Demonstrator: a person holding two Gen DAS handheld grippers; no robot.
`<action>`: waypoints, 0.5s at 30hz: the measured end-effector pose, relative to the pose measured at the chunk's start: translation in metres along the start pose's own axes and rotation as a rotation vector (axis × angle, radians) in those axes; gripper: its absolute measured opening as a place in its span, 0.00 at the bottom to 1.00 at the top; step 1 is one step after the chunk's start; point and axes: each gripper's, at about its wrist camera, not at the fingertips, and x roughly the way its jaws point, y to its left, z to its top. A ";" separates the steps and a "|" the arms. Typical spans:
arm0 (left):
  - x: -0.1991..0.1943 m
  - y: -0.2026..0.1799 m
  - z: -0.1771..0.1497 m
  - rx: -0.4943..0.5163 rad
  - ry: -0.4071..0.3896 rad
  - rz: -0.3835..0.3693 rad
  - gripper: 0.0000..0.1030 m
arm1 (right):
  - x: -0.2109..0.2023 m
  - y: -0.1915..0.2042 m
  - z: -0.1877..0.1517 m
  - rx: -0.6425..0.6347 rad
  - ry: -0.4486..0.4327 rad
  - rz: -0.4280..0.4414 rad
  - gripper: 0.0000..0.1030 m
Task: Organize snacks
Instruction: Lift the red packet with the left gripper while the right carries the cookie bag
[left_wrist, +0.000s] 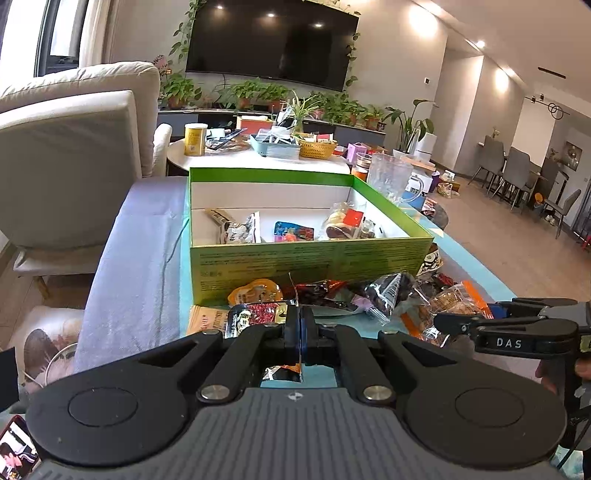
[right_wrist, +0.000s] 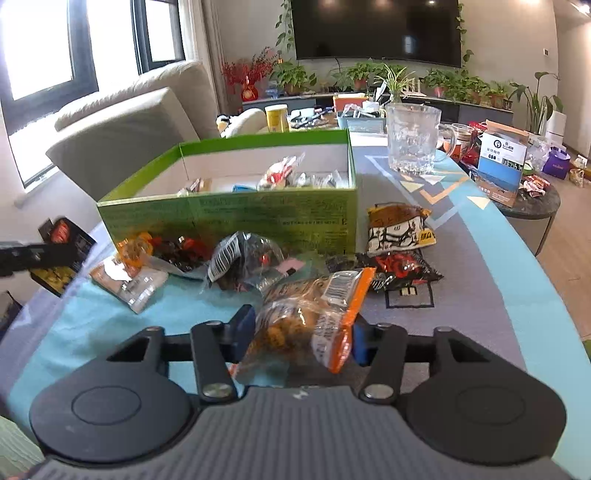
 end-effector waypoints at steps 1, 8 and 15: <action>0.000 0.000 0.000 -0.001 -0.001 -0.001 0.01 | -0.001 0.000 0.000 -0.002 -0.004 -0.004 0.49; 0.000 0.001 0.000 -0.007 0.001 0.001 0.01 | -0.001 -0.003 -0.005 -0.020 0.064 -0.035 0.49; 0.004 0.002 -0.001 -0.019 0.012 0.006 0.01 | -0.022 0.008 -0.027 -0.172 0.175 0.112 0.50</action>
